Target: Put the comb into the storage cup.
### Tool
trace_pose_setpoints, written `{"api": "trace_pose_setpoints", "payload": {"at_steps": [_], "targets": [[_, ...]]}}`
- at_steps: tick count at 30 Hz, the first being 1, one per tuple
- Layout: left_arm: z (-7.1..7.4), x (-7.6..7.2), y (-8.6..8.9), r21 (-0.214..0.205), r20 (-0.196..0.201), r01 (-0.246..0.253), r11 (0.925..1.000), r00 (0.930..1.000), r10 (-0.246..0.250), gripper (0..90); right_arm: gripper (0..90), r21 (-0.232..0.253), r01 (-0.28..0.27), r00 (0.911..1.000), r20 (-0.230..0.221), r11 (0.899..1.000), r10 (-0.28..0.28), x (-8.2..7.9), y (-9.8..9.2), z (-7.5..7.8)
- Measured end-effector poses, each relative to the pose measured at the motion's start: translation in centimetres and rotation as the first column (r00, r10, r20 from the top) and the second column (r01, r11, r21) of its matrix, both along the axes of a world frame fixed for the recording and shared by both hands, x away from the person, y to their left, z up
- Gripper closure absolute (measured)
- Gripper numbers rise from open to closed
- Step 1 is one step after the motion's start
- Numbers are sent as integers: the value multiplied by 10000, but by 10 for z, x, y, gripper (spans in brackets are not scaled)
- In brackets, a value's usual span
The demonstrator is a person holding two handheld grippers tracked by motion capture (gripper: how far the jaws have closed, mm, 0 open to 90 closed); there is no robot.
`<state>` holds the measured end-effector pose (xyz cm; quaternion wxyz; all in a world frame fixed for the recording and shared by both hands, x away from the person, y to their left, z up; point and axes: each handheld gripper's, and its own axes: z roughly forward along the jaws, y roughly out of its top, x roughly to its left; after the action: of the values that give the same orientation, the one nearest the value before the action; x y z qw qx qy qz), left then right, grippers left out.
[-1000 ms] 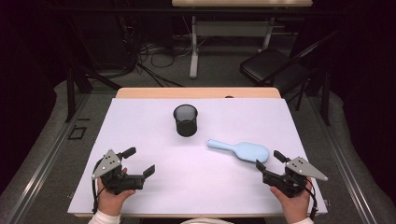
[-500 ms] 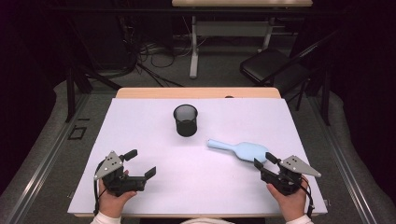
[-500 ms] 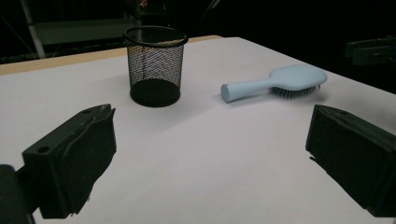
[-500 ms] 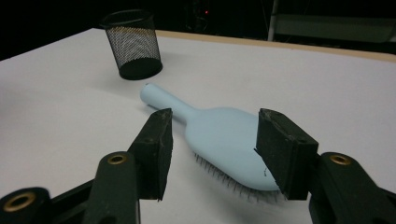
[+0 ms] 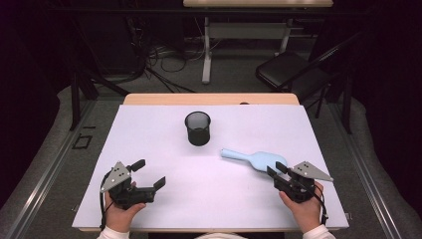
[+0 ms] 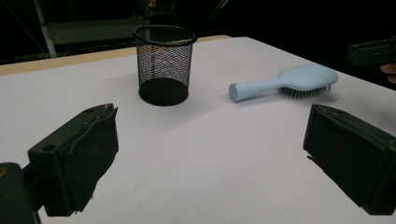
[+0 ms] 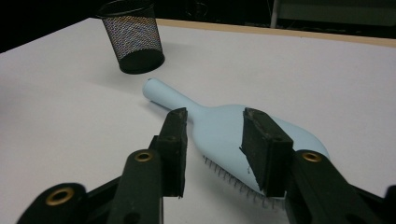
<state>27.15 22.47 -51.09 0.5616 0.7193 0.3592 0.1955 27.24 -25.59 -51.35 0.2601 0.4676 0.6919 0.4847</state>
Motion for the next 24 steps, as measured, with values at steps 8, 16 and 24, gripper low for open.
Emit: {"api": "trace_pose_setpoints", "payload": {"at_steps": [8, 16, 24], "targets": [[0, 0, 0, 9, 16, -43, 10000, 10000, 43, 34, 786, 94, 5, 9979, -640, 10000, 1, 18, 8, 0], [-1, -1, -1, 78, 19, -23, 10000, 10000, 23, 34, 900, -528, -177, 9963, -852, 9984, 132, 38, 24, 12], [0, -1, -1, 117, 8, -37, 9999, 10000, 37, 34, 900, -972, -528, 9888, -1439, 9939, 384, 58, 38, 24]]}}
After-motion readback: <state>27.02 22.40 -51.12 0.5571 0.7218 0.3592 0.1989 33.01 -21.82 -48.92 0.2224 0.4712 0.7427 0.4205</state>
